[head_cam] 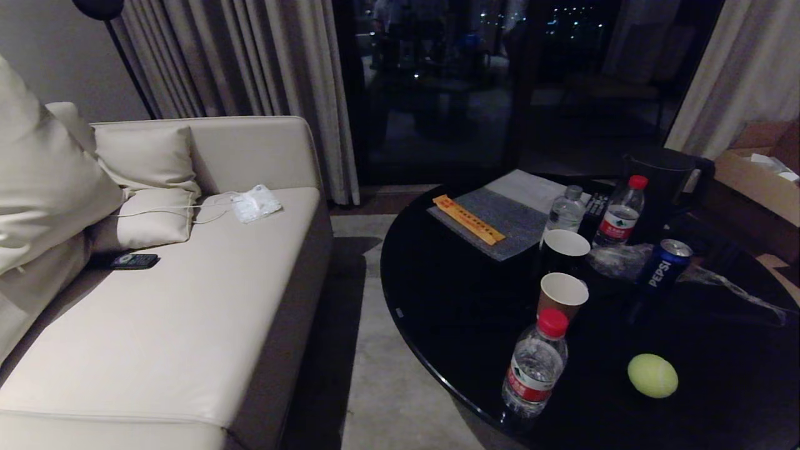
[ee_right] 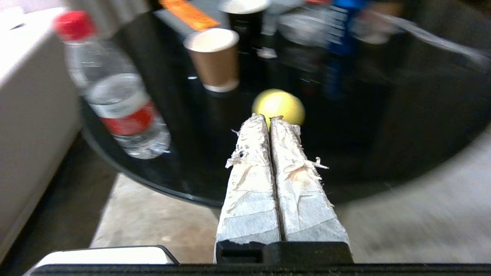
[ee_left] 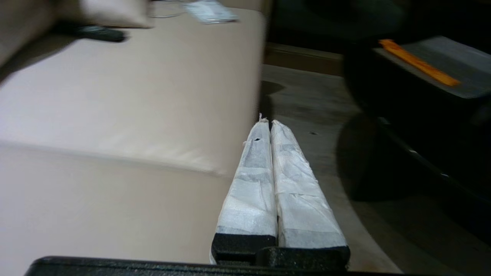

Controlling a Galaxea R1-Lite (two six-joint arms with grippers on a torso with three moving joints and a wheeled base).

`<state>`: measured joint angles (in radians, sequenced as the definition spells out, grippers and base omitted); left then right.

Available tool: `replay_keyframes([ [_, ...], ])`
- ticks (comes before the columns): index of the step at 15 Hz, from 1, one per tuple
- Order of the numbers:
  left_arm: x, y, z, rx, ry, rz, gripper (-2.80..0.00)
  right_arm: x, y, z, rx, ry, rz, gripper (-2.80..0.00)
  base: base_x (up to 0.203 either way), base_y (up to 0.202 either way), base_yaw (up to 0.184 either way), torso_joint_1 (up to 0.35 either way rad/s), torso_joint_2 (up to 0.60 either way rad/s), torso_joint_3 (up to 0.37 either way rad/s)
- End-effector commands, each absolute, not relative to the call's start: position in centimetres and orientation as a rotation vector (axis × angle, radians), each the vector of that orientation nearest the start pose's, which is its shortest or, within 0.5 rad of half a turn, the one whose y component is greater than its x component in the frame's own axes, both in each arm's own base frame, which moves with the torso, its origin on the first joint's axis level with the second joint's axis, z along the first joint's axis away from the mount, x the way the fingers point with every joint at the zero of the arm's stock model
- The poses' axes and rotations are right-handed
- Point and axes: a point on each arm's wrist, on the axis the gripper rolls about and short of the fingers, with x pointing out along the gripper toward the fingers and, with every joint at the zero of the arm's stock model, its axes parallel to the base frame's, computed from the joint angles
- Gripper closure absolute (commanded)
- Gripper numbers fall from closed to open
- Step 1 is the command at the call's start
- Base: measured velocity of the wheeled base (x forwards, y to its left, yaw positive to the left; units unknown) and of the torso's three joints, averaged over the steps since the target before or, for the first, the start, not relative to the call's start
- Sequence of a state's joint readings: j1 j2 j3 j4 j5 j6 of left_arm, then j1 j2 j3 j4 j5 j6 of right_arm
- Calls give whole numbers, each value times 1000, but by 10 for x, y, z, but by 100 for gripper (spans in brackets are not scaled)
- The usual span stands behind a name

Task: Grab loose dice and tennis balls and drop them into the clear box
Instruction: Pick up the ball on the table

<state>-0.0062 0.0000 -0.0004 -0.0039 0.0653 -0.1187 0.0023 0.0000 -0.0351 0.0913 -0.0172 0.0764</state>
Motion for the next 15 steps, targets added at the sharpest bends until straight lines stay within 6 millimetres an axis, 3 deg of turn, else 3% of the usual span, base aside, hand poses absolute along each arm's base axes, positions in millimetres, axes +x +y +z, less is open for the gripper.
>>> replay_keyframes([
  [1,-23,2,76,-120,-5,60,0,-26,0,76,76,58,-16,0,1,2,-139,6,3,-1],
  [5,-23,2,76,-120,-5,60,0,-26,0,76,76,56,-16,0,1,4,-144,5,3,4],
  [10,-23,2,76,-123,-5,61,0,-26,0,76,76,58,-16,0,0,0,0,0,0,-21],
  [15,-23,2,76,-123,-5,60,0,-26,0,76,76,58,-16,0,0,0,0,4,2,-188],
])
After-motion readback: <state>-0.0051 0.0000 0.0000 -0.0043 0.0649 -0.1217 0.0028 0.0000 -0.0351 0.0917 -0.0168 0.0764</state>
